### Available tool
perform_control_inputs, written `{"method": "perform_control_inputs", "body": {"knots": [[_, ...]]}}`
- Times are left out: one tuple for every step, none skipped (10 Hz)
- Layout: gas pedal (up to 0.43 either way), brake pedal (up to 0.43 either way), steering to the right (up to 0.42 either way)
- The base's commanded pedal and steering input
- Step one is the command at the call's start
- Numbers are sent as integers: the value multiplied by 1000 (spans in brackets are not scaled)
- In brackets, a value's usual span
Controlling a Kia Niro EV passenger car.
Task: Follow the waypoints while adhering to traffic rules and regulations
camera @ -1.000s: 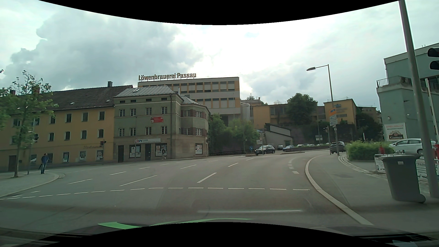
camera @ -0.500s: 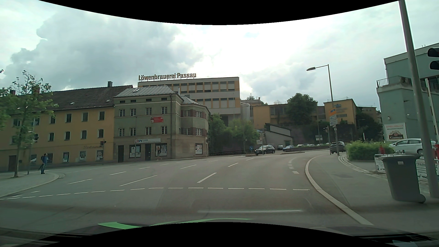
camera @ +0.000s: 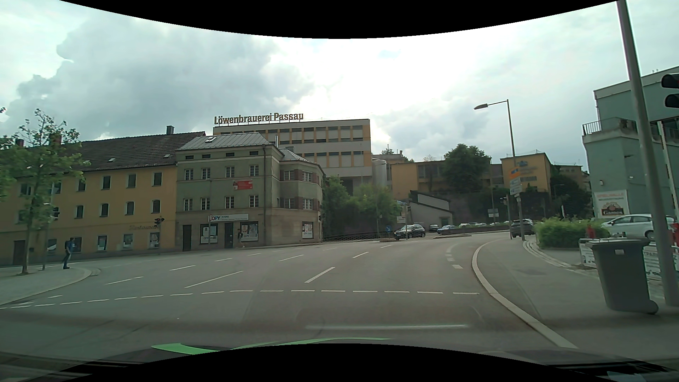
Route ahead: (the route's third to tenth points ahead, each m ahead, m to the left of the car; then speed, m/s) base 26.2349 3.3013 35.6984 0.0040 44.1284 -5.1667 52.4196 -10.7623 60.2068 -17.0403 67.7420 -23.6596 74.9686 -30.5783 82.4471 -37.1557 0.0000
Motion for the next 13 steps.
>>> {"method": "perform_control_inputs", "body": {"knots": [[0, 354, 31], [0, 354, 31], [0, 354, 31], [0, 354, 31], [0, 354, 31], [0, 354, 31], [0, 354, 31], [0, 354, 31], [0, 354, 31], [0, 354, 31], [0, 354, 31], [0, 354, 31], [0, 354, 31]]}}
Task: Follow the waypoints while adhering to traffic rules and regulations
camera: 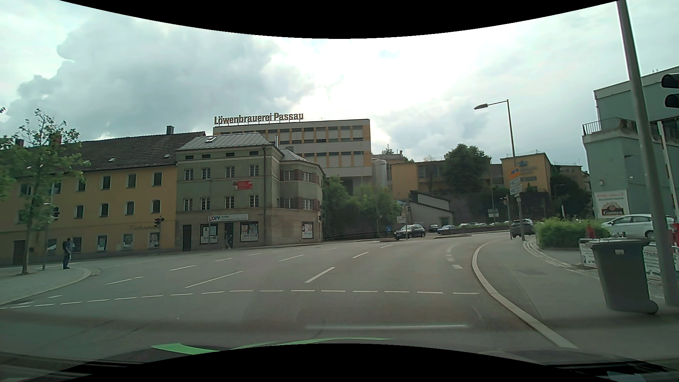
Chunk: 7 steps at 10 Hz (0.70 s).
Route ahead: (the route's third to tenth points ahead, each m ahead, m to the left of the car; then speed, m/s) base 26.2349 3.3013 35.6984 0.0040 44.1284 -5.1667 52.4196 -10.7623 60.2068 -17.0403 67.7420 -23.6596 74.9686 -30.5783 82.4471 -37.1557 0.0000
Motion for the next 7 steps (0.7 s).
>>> {"method": "perform_control_inputs", "body": {"knots": [[0, 354, 31], [0, 354, 31], [0, 354, 31], [0, 354, 31], [0, 354, 31], [0, 354, 31], [0, 354, 31]]}}
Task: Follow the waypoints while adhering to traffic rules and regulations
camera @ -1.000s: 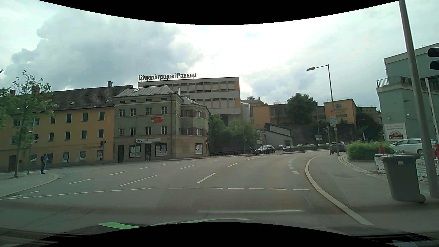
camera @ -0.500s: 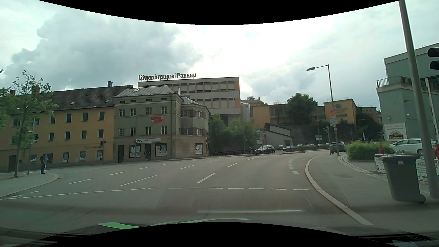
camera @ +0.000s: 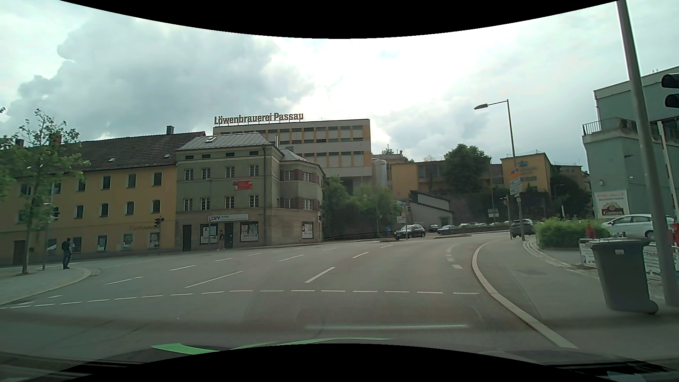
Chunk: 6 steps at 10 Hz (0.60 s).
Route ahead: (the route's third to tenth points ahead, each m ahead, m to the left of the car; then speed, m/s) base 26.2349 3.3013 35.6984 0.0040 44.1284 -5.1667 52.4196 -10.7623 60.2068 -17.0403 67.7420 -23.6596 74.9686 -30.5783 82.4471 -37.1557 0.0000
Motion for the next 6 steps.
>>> {"method": "perform_control_inputs", "body": {"knots": [[0, 354, 31], [0, 354, 31], [0, 354, 31], [0, 354, 31], [0, 354, 31], [0, 354, 31]]}}
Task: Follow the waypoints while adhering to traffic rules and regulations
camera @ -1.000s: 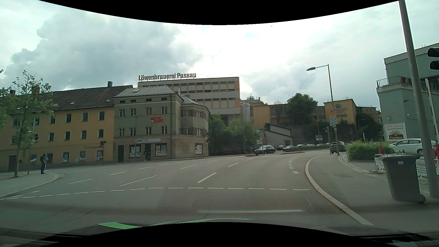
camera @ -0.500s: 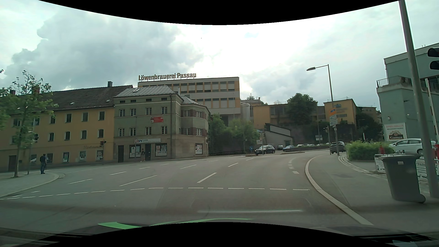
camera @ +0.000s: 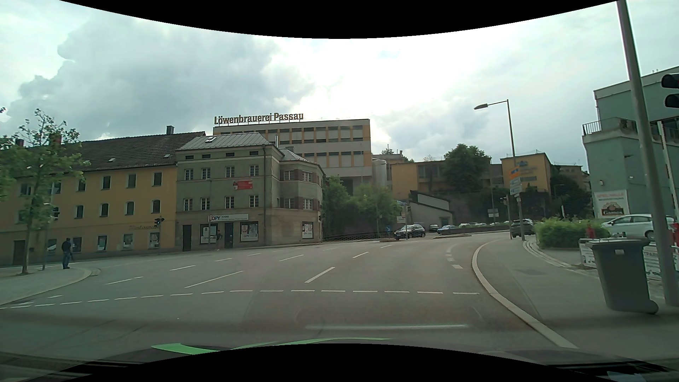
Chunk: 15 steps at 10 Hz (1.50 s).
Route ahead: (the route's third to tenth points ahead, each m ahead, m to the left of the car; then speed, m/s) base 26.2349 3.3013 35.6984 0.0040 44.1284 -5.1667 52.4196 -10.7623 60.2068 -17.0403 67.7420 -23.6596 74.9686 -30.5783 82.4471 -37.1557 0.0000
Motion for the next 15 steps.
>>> {"method": "perform_control_inputs", "body": {"knots": [[0, 354, 31], [0, 354, 31], [0, 354, 31], [0, 354, 31], [0, 354, 31], [0, 354, 31], [0, 354, 31], [0, 354, 31], [0, 354, 31], [0, 354, 31], [0, 354, 31], [0, 354, 31], [0, 354, 31], [0, 354, 31], [0, 354, 31]]}}
